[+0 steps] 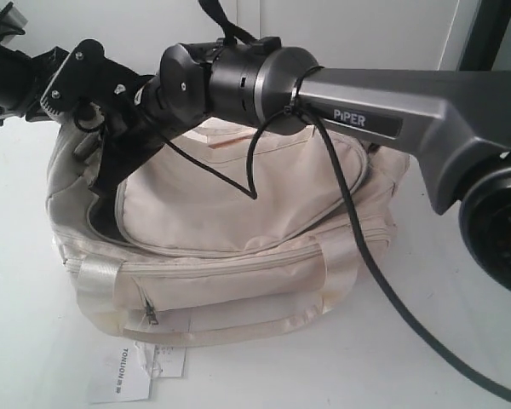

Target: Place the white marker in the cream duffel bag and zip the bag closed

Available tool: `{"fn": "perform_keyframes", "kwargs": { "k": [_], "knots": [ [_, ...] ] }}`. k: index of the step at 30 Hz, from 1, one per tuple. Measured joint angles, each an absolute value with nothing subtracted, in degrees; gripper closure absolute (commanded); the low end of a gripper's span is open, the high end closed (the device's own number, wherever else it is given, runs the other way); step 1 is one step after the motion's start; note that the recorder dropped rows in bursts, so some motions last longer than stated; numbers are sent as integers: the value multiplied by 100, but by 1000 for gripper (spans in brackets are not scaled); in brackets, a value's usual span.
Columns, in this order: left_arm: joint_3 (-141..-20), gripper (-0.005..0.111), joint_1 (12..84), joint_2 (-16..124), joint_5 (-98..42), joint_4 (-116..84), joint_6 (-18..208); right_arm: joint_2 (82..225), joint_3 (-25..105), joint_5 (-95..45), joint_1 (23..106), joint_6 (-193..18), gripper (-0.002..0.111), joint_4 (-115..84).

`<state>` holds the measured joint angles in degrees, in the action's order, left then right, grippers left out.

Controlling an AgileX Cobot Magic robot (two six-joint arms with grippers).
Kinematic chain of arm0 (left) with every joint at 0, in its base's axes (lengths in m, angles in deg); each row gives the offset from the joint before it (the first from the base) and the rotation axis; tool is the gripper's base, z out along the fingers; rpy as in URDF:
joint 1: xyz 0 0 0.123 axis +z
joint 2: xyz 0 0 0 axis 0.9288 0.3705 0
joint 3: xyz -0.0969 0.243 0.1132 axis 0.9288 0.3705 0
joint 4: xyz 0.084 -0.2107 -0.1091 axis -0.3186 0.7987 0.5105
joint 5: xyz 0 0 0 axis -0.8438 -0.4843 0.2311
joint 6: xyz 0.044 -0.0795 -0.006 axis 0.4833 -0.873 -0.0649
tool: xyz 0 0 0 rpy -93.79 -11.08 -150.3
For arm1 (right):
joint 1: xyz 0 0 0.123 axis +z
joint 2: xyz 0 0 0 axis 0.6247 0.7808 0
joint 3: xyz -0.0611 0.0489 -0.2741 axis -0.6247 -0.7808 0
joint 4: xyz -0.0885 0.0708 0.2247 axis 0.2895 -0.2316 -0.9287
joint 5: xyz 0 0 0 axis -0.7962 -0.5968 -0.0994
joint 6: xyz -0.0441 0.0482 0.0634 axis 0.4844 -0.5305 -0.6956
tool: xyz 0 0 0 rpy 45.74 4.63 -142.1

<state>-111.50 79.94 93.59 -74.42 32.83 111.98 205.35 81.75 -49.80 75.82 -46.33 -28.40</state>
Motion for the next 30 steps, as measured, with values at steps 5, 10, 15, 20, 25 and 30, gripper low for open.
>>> {"fn": "perform_keyframes", "kwargs": {
  "k": [5,10,15,20,25,30],
  "knots": [
    [-11150,107,8029,9359,-7456,3317,11198,20386,8175,-4969,7569,-4949,108,-2880],
    [-11150,107,8029,9359,-7456,3317,11198,20386,8175,-5064,7545,-4848,108,-3232],
    [-11150,107,8029,9359,-7480,3317,11198,20359,8175,-5197,7523,-4791,108,-3478],
    [-11150,107,8029,9359,-7503,3328,11198,20204,8175,-5246,7523,-4471,108,-3505],
    [-11150,107,8029,9348,-7518,3348,11198,20129,8175,-5371,7523,-3889,108,-3945],
    [-11150,107,8109,9348,-7530,3353,11198,20129,8175,-5934,7523,-2332,108,-4860]
  ]
}}
